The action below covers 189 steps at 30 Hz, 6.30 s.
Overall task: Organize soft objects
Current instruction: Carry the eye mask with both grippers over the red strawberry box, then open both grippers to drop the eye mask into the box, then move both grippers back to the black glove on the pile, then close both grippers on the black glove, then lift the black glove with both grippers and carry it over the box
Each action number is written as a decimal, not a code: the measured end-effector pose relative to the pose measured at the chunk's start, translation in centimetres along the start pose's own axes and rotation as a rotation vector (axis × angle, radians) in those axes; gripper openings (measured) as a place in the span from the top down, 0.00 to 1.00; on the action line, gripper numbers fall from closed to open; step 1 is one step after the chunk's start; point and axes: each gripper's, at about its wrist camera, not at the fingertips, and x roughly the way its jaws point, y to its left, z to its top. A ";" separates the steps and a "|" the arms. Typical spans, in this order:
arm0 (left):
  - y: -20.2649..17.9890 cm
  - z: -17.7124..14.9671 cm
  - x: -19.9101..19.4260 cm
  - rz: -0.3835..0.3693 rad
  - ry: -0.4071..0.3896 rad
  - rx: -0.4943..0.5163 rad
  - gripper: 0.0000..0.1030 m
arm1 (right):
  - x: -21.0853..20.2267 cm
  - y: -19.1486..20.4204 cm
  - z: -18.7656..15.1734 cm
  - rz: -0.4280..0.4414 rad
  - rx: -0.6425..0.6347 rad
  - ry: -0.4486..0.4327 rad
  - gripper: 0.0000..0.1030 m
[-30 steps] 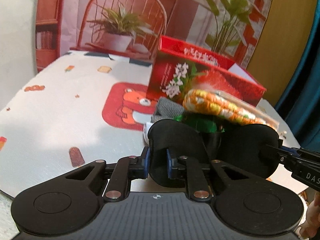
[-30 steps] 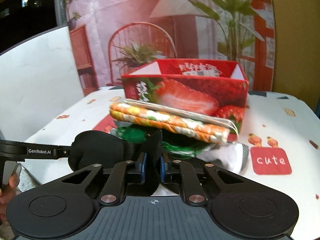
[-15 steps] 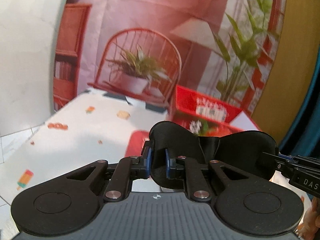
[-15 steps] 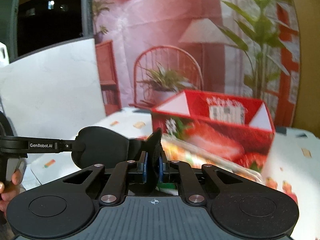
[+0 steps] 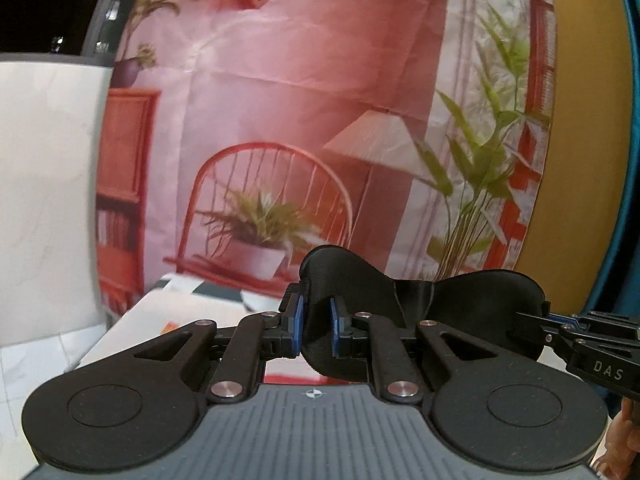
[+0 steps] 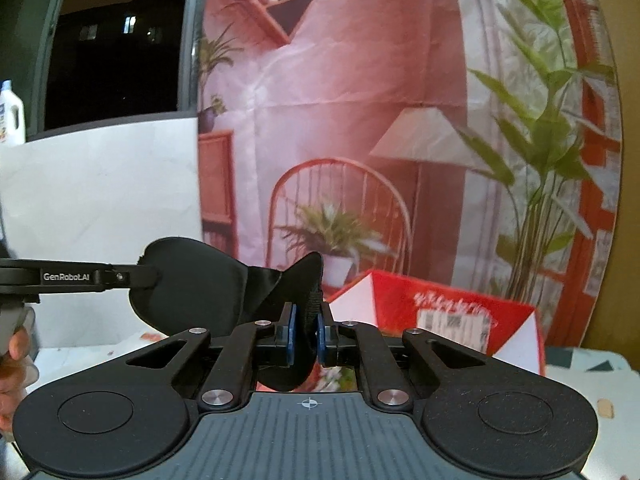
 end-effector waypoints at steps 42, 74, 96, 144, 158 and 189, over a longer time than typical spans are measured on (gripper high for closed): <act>-8.5 -3.1 26.3 -0.161 0.476 0.227 0.86 | 17.7 -19.9 -4.5 -0.154 0.362 0.449 0.91; -5.3 -1.4 11.2 -0.165 0.270 0.194 0.56 | 7.7 -13.7 -3.9 -0.185 0.258 0.252 0.57; -3.6 -12.8 2.7 -0.211 0.387 0.089 0.56 | -5.4 -3.2 -14.8 -0.137 0.246 0.148 0.57; -4.6 -15.2 3.9 -0.254 0.400 0.133 0.84 | -3.0 -3.6 -18.2 -0.127 0.308 0.237 0.86; -4.3 -13.9 2.5 -0.248 0.337 0.127 0.86 | -3.8 -2.3 -16.1 -0.087 0.255 0.184 0.95; -3.0 -14.4 2.9 -0.224 0.356 0.100 0.86 | -0.5 -1.5 -19.7 -0.124 0.171 0.333 0.69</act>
